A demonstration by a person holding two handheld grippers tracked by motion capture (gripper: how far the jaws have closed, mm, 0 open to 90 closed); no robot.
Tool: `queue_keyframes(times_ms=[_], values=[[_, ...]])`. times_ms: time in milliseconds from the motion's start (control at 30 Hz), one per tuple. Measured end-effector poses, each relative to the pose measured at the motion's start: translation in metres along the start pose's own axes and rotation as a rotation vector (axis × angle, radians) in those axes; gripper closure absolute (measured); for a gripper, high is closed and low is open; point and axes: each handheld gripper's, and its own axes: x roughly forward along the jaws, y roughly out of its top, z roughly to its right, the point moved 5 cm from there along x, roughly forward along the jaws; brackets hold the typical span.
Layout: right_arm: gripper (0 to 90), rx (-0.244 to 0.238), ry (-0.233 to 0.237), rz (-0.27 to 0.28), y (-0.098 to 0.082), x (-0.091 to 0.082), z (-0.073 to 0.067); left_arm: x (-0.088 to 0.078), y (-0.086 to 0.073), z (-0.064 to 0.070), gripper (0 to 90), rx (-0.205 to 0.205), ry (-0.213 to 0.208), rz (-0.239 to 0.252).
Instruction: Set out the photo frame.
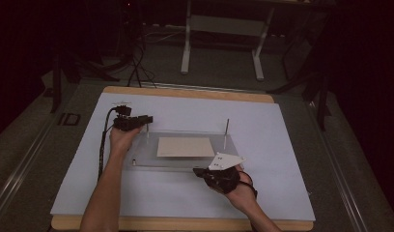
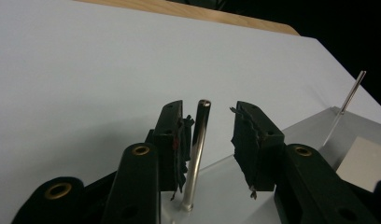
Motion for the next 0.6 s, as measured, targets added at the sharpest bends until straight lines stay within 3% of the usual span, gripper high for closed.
queue_keyframes(times_ms=[133, 333, 600], values=[[90.0, 0.005, -0.005, 0.014, 0.004, -0.001, 0.002, -0.006, -0.003, -0.004, 63.0, -0.011, -0.005, 0.018], [90.0, 0.002, -0.012, 0.026, 0.011, -0.003, 0.006, -0.018, -0.002, -0.002, 61.1, 0.015, -0.032, 0.058], [90.0, -0.003, -0.022, 0.045, 0.023, -0.006, 0.012, -0.03, -0.006, 0.004, 59.0, 0.072, -0.05, 0.042]])
